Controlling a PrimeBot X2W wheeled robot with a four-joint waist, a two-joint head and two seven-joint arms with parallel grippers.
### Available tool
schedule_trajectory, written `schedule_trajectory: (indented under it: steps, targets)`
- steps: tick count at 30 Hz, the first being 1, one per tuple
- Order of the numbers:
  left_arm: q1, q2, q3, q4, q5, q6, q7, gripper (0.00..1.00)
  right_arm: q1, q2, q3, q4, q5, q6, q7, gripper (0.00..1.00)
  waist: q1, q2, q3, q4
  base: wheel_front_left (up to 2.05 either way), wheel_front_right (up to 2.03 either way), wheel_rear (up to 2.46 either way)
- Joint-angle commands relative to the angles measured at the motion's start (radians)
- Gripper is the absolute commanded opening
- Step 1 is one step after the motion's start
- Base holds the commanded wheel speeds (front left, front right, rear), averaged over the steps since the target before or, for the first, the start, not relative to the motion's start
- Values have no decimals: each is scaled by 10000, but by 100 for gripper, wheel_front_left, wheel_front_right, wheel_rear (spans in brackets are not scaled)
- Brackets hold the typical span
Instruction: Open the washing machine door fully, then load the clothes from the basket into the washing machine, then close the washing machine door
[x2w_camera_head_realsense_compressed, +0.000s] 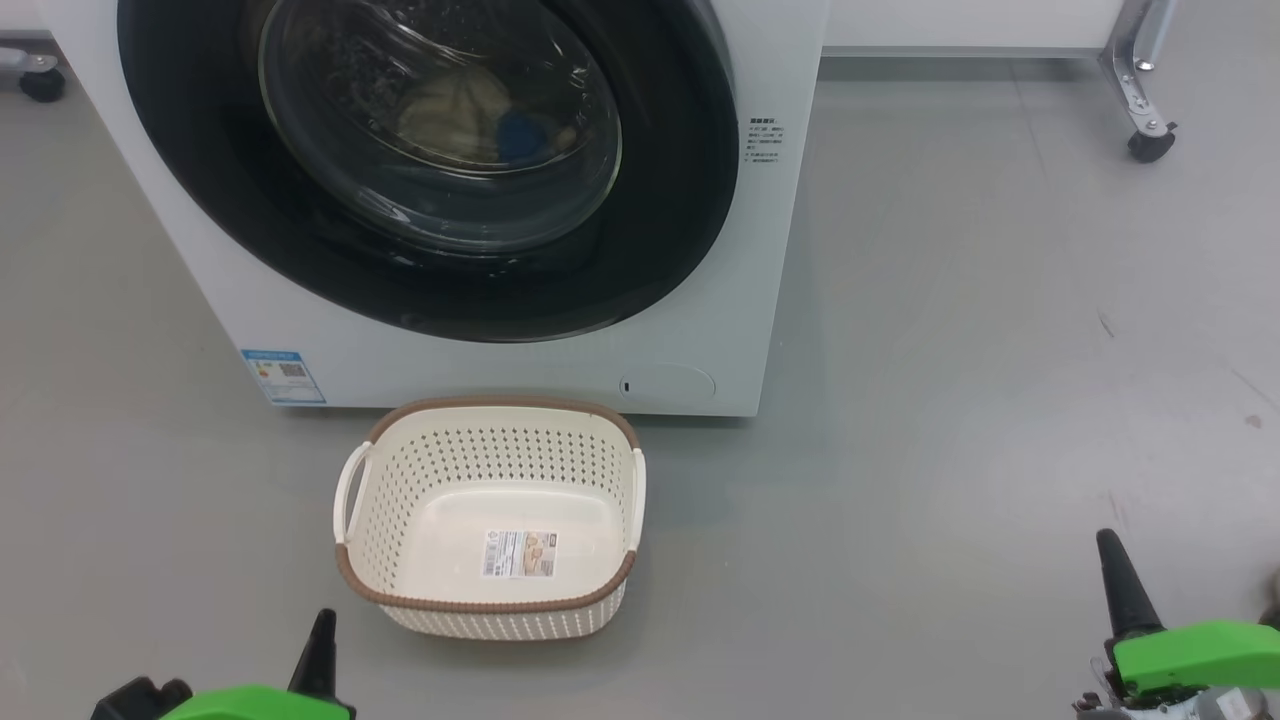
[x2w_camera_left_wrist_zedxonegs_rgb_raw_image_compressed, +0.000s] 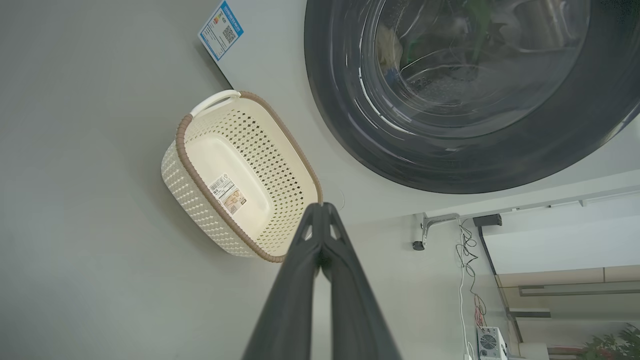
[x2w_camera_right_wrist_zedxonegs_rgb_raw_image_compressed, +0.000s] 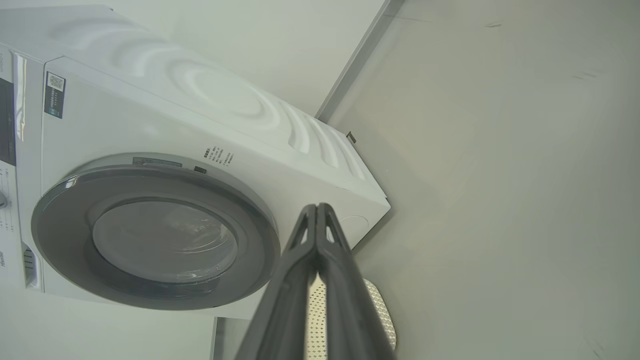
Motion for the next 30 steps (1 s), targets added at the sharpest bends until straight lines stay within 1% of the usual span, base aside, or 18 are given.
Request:
schedule_trajectory:
  steps: [1, 30]
  targets:
    - [-579, 16, 350, -412, -336, -118, 112, 0, -695, -161, 169, -294, 395, -18, 80, 0, 0, 0, 2, -5, 0, 0, 0]
    - [-858, -104, 1286, -743, -3321, -589, 914, 0, -1393, -215, 309, -116, 3696, -25, 761, 0, 0, 0, 31, -82, 0, 0, 0]
